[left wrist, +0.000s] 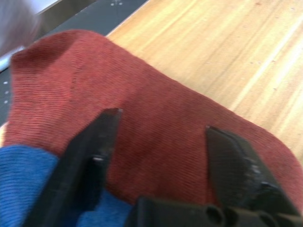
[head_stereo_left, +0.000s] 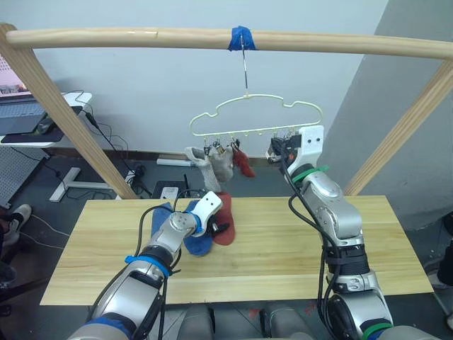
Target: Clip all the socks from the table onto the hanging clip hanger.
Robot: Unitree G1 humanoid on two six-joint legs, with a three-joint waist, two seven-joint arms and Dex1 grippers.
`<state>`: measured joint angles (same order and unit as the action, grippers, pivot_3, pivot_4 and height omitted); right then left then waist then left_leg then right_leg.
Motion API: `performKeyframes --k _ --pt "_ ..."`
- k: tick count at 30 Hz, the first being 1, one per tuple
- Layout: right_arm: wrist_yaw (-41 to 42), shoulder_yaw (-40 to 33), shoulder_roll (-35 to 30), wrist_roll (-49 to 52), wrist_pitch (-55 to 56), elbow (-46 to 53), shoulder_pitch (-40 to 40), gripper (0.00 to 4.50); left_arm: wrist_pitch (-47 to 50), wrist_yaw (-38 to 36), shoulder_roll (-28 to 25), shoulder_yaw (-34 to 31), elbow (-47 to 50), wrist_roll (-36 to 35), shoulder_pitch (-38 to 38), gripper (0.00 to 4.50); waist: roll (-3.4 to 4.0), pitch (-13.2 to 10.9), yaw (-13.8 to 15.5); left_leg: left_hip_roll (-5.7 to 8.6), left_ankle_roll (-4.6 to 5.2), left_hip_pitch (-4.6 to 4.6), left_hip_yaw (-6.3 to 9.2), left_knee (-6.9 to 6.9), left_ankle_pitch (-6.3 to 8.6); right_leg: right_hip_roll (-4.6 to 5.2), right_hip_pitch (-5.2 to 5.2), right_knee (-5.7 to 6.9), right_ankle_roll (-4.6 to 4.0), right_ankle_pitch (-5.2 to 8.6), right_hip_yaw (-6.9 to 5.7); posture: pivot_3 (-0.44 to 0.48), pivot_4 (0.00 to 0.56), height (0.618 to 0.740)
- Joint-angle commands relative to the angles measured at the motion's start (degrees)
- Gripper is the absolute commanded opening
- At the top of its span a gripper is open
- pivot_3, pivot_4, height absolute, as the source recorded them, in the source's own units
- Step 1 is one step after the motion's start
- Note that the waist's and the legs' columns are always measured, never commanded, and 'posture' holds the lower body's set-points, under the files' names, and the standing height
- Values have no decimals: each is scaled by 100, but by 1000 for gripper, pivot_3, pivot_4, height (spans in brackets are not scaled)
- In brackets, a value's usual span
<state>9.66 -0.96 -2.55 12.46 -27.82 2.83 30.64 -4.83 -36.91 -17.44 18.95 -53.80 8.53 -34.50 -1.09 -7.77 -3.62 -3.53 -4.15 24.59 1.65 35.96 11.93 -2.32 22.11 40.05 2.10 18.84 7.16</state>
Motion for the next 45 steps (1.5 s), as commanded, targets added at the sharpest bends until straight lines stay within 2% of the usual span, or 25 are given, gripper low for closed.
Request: performKeyframes --k 1,5,8,14,17,21,24,25,31,35,37,42,45 --pt "-43 -40 -16 31 -17 264 -18 0 -198 -165 13 42 -216 141 92 1895 1 1 -13 0 0 0 1 0 0 0 0 1 0 0 -1 -74 108 740" --pt "-41 -60 -14 44 -28 264 -25 0 -551 -604 27 141 93 124 319 757 1 3 -37 1 0 0 0 3 0 0 -2 1 3 -1 1 -69 103 740" --pt "-10 -79 -30 56 -10 192 21 0 -931 -1368 -189 407 1067 59 892 38 5 7 -79 1 0 1 -1 1 0 1 -3 -1 2 -2 2 -61 100 740" --pt "13 -80 -20 59 35 92 72 0 -1233 -2379 -767 692 2404 8 1573 38 5 7 -112 -4 0 1 7 -2 -1 1 0 7 1 -2 -6 -48 102 740" --pt "9 -63 11 61 41 79 77 0 -1353 -2585 -1022 791 2616 125 1651 38 5 7 -114 -3 0 0 7 2 -1 0 -1 10 0 -3 -5 -46 102 740" --pt "21 -81 8 60 60 21 110 0 -1268 -2640 -1057 779 2608 129 1627 38 6 8 -115 0 3 0 2 10 -3 2 -2 10 0 -3 1 -42 101 740" --pt "8 -100 14 55 88 -23 127 0 -1383 -2928 -1244 692 2809 -49 1657 637 6 8 -119 -2 3 0 3 7 -3 1 -1 9 0 -3 -1 -42 102 740" --pt "7 -103 12 53 95 -34 132 0 -1361 -3003 -1281 660 2897 -110 1677 957 6 8 -120 -4 3 0 5 5 -2 -1 0 10 -1 -3 -3 -42 101 740" --pt "18 -153 -54 51 133 -93 156 0 -531 -3361 -1547 321 3728 -726 1871 2607 6 8 -123 -4 3 1 6 3 -2 -1 0 10 -1 -3 -3 -46 102 740" --pt "-3 -177 -72 52 165 -119 171 0 495 -2758 -1294 -78 3763 -930 1784 3779 7 8 -124 -4 3 0 10 9 -3 -1 -1 17 0 -3 -7 -46 102 740" --pt "-13 -181 -71 50 182 -138 182 0 1421 -2140 -869 -299 3552 -1028 1732 4392 7 8 -123 -3 4 0 11 12 -3 -1 -1 20 0 -3 -7 -49 102 740" --pt "-40 -191 -81 27 211 -157 193 0 2470 -1297 -261 -442 3520 -950 1694 4482 6 9 -135 -2 4 0 13 14 -3 -1 -1 24 0 -3 -7 -58 103 740" --pt "-49 -199 -90 25 211 -147 185 0 2725 -1055 -121 -376 3545 -891 1671 4482 6 9 -134 -2 4 -1 24 13 -3 -2 0 37 0 -3 -15 -58 103 740"
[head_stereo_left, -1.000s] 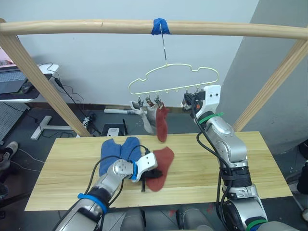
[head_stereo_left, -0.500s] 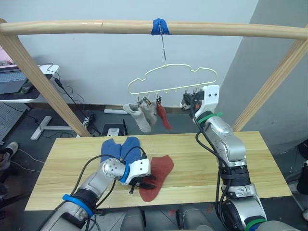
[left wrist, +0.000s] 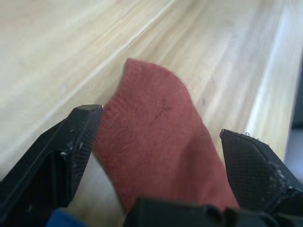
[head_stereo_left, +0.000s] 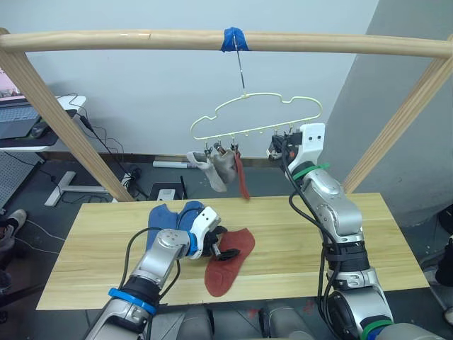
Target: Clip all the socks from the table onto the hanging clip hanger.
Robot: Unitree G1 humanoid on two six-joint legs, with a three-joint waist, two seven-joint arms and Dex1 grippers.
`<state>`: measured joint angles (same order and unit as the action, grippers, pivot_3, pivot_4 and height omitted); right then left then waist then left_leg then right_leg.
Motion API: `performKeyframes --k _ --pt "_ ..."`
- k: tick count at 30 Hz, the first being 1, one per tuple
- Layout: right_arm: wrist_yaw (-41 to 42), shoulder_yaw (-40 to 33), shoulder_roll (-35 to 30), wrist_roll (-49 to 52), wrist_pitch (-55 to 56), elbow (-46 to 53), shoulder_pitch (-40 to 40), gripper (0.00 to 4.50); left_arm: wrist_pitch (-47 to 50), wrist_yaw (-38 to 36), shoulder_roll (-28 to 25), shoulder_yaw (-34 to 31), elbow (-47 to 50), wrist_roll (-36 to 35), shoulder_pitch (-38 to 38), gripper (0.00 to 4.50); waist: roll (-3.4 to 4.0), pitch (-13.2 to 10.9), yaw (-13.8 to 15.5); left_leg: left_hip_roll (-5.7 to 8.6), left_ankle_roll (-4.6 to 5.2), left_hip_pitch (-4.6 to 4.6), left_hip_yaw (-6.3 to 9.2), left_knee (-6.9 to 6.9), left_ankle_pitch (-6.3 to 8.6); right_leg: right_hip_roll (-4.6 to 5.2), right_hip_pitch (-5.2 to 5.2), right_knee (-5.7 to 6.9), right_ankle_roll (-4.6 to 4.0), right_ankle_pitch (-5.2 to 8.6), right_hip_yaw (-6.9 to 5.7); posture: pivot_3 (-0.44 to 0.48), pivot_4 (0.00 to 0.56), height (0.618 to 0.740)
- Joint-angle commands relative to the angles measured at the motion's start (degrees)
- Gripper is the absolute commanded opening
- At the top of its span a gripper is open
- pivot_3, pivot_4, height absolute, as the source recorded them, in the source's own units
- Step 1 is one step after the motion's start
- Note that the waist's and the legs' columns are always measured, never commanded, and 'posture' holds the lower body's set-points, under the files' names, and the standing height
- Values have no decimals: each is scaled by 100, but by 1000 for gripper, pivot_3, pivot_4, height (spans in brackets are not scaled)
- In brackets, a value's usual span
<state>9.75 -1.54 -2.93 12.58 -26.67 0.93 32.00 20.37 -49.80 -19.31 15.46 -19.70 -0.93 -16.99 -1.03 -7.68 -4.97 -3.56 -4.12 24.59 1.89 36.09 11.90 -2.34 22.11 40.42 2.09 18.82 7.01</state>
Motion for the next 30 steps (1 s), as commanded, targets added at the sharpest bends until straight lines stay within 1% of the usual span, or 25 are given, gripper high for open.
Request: performKeyframes --k 1,4,6,10,13,16,20,26,28,30 --pt "-59 -141 -52 12 98 35 55 0 217 273 74 7 132 81 -86 4482 0 0 0 0 0 0 2 0 0 0 0 3 0 0 -1 -60 104 740" --pt "-56 -147 -69 14 90 43 49 0 116 456 70 289 -120 407 -102 4482 0 0 3 2 -1 -4 1 2 -1 0 0 10 0 0 1 -60 104 740" --pt "-64 -153 -73 18 93 32 67 0 -294 487 -33 568 -340 730 -122 4482 -1 1 5 4 -1 -6 1 4 -2 0 -3 12 0 0 1 -63 103 740" --pt "-72 -157 -82 10 112 6 88 0 -529 311 -117 747 -398 882 -141 4482 0 3 -1 4 0 -22 -8 3 -2 0 -11 15 0 0 9 -65 102 740" --pt "-70 -158 -78 11 119 9 76 0 -605 256 -153 729 -355 877 -135 3877 1 3 -1 4 0 -22 -8 2 -2 0 -11 16 0 0 9 -65 102 740" --pt "-69 -165 -74 11 124 0 73 0 -699 191 -197 745 -338 910 -145 3061 1 3 -1 4 0 -22 -10 2 -2 0 -11 16 0 0 10 -64 103 740" --pt "-69 -169 -68 6 133 -21 82 0 -929 107 -276 822 -377 1014 -164 1874 1 3 -1 4 0 -22 -10 2 -2 0 -11 16 0 0 9 -63 104 740" --pt "-58 -169 -78 12 159 -40 78 0 -1094 51 -240 749 -428 965 -163 20 1 3 -1 4 0 -22 -11 2 -2 0 -11 16 0 0 10 -65 105 740" --pt "-49 -173 -86 19 159 -43 74 0 -1143 11 -223 729 -450 928 -174 20 1 3 -1 4 0 -22 -11 2 -2 0 -11 16 0 0 11 -64 105 740" --pt "16 -197 -143 59 117 -23 69 0 -1309 -96 -146 527 -407 645 -248 20 0 2 0 4 0 -22 -11 2 -2 0 -11 16 0 0 11 -65 108 740"
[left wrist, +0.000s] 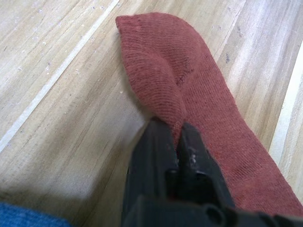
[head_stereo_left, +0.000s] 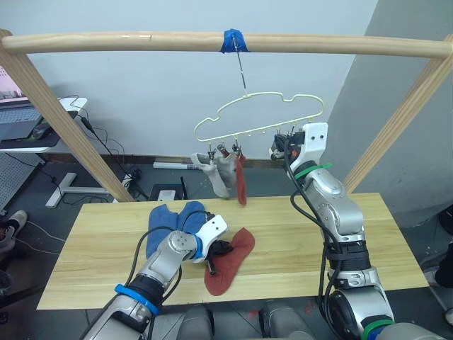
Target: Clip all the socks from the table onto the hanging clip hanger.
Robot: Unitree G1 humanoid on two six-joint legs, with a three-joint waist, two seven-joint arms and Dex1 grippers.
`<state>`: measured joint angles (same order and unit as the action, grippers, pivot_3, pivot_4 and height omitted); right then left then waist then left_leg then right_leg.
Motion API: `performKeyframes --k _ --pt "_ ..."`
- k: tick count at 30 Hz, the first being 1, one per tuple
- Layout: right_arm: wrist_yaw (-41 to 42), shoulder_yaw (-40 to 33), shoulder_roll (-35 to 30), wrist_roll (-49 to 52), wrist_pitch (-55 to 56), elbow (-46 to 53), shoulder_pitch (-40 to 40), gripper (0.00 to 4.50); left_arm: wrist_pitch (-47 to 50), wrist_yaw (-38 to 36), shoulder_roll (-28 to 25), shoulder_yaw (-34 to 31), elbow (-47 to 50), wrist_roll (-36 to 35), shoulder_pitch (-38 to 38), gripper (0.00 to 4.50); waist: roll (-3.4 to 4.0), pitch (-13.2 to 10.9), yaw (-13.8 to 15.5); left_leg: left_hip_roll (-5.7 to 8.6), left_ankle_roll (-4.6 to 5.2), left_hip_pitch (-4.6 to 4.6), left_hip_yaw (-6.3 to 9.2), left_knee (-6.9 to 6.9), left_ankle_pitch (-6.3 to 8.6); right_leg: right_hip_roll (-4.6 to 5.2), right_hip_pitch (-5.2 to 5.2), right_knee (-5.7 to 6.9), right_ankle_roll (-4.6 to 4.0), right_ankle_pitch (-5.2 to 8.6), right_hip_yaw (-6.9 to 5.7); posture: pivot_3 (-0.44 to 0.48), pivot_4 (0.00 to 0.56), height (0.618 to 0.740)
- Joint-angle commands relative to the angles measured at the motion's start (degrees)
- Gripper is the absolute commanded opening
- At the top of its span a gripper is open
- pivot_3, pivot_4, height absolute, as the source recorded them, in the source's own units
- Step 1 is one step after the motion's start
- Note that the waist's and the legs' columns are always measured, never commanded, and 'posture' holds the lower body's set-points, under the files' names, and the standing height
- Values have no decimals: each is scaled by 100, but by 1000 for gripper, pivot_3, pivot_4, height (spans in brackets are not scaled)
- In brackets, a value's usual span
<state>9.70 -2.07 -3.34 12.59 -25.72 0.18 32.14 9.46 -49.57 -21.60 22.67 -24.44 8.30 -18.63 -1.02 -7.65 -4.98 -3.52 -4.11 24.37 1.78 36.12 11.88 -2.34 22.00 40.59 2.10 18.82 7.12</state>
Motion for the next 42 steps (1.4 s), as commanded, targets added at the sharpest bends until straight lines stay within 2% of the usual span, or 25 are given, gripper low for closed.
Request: performKeyframes --k 1,4,6,10,14,19,28,42 --pt "55 -159 -131 81 -2 65 54 0 -275 -144 114 -293 92 -398 -124 20 0 -1 3 0 0 0 0 0 0 0 0 0 0 0 0 -65 108 740" --pt "365 -319 -320 455 -361 176 79 0 -444 -512 186 -714 304 -1034 -290 20 -1 -1 12 1 0 3 0 1 0 0 0 -1 0 0 -1 -65 111 740" --pt "510 -549 -373 976 -907 303 110 0 -226 -758 246 -965 575 -1504 -321 20 -1 -1 12 0 0 3 0 1 0 1 0 0 0 0 -2 -64 112 740" --pt "586 -811 -472 1576 -1619 483 155 0 -340 -901 232 -1156 767 -1781 -363 20 0 0 2 -1 1 2 1 -1 0 0 -1 -1 0 0 -2 -63 111 740" --pt "556 -1762 -621 3357 -3420 604 244 0 254 -1097 283 -1677 1533 -2736 -470 20 -1 -1 18 -2 1 9 9 -1 0 0 0 -3 0 0 -9 -56 109 740" --pt "231 -2383 -637 4550 -4366 430 425 0 855 -1025 325 -1832 1976 -3217 -520 20 -1 -1 3 0 1 6 8 0 0 1 -3 -5 0 0 -8 -48 103 740" --pt "-329 -2539 -652 5442 -4695 308 528 0 1191 -919 370 -1863 2152 -3509 -596 20 -1 -1 -7 -1 2 7 5 -2 0 -2 0 -9 1 1 -4 -44 99 740" --pt "-486 -2270 -796 5843 -4633 384 340 0 1192 -894 370 -1859 2088 -3585 -734 20 -1 -1 -10 -2 2 10 3 -4 0 -3 1 -16 1 1 -3 -50 86 740"
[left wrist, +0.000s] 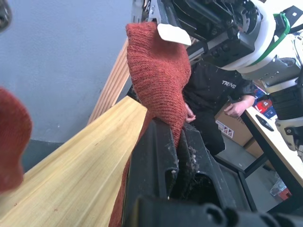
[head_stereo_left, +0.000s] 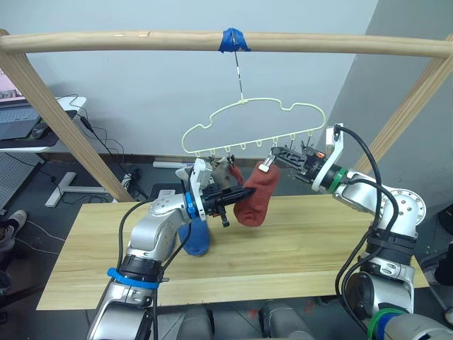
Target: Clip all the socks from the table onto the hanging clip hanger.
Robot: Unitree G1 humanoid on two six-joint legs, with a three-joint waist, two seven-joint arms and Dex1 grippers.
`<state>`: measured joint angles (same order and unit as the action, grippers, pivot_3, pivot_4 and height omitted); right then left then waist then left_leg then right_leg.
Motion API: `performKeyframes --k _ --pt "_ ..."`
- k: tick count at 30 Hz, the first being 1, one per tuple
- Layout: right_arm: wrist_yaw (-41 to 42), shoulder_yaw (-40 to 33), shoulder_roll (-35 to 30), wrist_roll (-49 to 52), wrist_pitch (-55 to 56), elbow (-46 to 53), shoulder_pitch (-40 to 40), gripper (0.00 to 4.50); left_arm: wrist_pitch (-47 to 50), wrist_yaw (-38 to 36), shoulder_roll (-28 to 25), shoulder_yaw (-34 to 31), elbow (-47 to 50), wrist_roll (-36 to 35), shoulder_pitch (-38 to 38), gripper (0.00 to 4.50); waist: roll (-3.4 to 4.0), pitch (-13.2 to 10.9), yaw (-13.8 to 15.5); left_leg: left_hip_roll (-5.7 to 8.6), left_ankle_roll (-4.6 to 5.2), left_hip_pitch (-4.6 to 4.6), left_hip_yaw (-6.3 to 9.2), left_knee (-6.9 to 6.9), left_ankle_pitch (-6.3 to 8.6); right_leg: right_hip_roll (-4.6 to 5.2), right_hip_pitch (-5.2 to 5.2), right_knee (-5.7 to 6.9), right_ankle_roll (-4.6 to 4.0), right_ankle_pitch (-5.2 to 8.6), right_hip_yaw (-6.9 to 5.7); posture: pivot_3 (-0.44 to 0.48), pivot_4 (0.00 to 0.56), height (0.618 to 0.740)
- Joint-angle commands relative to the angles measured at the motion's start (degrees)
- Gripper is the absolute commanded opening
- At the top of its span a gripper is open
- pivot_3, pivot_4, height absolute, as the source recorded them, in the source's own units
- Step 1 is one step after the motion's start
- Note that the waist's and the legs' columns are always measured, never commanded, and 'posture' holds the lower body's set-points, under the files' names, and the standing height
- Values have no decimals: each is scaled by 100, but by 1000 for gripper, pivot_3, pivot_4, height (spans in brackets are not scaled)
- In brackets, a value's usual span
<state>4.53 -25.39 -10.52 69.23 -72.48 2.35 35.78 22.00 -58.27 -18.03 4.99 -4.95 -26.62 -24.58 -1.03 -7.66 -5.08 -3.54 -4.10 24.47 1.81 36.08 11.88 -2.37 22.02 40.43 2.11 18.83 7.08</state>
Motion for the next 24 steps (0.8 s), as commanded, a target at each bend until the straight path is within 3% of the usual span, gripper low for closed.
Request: performKeyframes --k 1,4,14,24 --pt "49 94 -101 161 63 178 -38 0 -63 -24 14 -84 147 -93 -136 20 0 0 0 0 0 0 0 0 0 0 0 0 0 0 0 -51 84 740" --pt "82 133 -155 223 98 152 -62 796 -51 -27 11 -75 157 -95 -143 0 0 0 0 0 0 0 0 0 0 0 0 0 0 0 0 -52 83 740" --pt "-26 154 -248 294 271 141 -155 4482 -67 -27 38 -11 74 -33 -243 0 0 0 -10 -1 0 0 -3 0 0 0 2 0 0 0 3 -58 78 740" --pt "-124 161 -704 506 500 1255 -896 4482 -486 213 281 183 -556 469 -462 0 3 2 -25 -1 0 4 -3 1 0 -1 3 -2 0 0 4 -74 82 740"
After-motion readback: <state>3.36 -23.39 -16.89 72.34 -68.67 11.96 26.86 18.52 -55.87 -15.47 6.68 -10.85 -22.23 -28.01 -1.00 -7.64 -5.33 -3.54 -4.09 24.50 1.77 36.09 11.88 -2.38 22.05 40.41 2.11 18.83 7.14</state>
